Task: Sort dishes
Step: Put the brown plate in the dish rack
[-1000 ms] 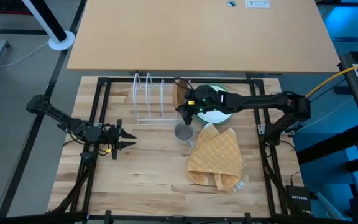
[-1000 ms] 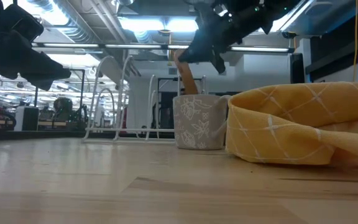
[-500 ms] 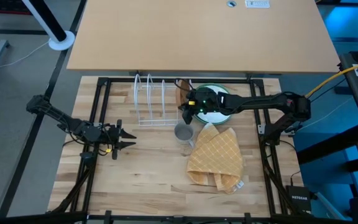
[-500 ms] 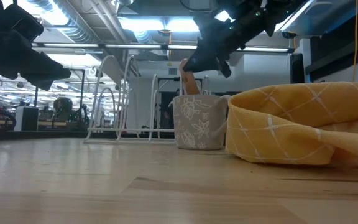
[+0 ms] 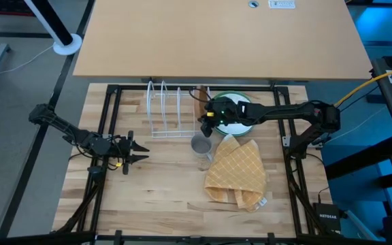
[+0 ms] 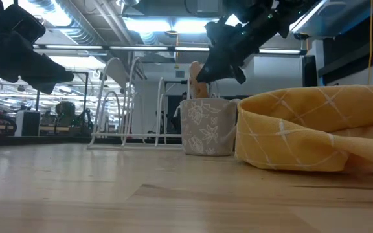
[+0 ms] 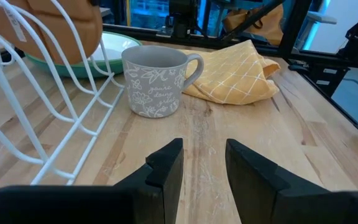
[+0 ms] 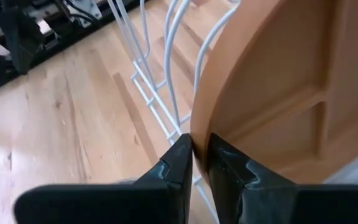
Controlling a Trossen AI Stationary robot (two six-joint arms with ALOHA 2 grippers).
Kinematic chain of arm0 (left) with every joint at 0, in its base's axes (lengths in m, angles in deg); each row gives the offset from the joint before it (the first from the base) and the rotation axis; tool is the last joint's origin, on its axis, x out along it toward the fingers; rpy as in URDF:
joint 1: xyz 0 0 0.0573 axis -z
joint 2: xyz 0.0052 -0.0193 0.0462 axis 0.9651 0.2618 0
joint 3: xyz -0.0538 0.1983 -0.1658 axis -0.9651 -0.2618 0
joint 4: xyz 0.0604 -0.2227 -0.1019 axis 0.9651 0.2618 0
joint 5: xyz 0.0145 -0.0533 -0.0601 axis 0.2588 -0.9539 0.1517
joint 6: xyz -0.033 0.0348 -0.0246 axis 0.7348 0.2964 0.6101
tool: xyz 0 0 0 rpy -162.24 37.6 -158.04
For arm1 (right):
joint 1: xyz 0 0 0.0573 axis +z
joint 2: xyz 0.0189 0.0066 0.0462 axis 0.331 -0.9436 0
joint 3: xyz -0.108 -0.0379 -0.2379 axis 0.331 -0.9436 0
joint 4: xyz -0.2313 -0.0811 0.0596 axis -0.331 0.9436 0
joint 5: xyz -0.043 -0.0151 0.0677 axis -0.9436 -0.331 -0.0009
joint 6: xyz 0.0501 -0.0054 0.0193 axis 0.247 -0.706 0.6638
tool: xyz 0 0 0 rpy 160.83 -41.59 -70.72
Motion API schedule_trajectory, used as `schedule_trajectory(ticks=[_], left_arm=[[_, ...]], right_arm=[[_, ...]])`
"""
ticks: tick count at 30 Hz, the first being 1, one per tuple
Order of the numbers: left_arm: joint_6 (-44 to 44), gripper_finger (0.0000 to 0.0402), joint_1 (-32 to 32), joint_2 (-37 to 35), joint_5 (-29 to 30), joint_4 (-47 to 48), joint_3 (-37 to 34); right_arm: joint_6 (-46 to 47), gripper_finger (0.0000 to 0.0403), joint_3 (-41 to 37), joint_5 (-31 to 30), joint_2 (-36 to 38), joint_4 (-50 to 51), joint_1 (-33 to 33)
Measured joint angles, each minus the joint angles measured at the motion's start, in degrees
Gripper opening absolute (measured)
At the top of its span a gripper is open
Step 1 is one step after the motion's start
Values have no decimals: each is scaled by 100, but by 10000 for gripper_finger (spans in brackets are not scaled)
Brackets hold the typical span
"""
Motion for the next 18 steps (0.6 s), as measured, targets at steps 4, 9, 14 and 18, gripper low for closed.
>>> schedule_trajectory(ticks=[4, 9, 14, 18], left_arm=[[0, 113, 0, 0, 0, 2, -1], [0, 113, 0, 0, 0, 2, -2], [-213, 113, 0, 2, 224, -6, 0], [-280, 113, -2, 1, 489, -13, 0]], right_arm=[[0, 49, 0, -14, 0, 22, -1], [4, 71, 0, -222, 2, 51, -2], [9, 114, 0, -323, 0, 55, -2], [9, 134, 0, -321, 0, 49, -2]])
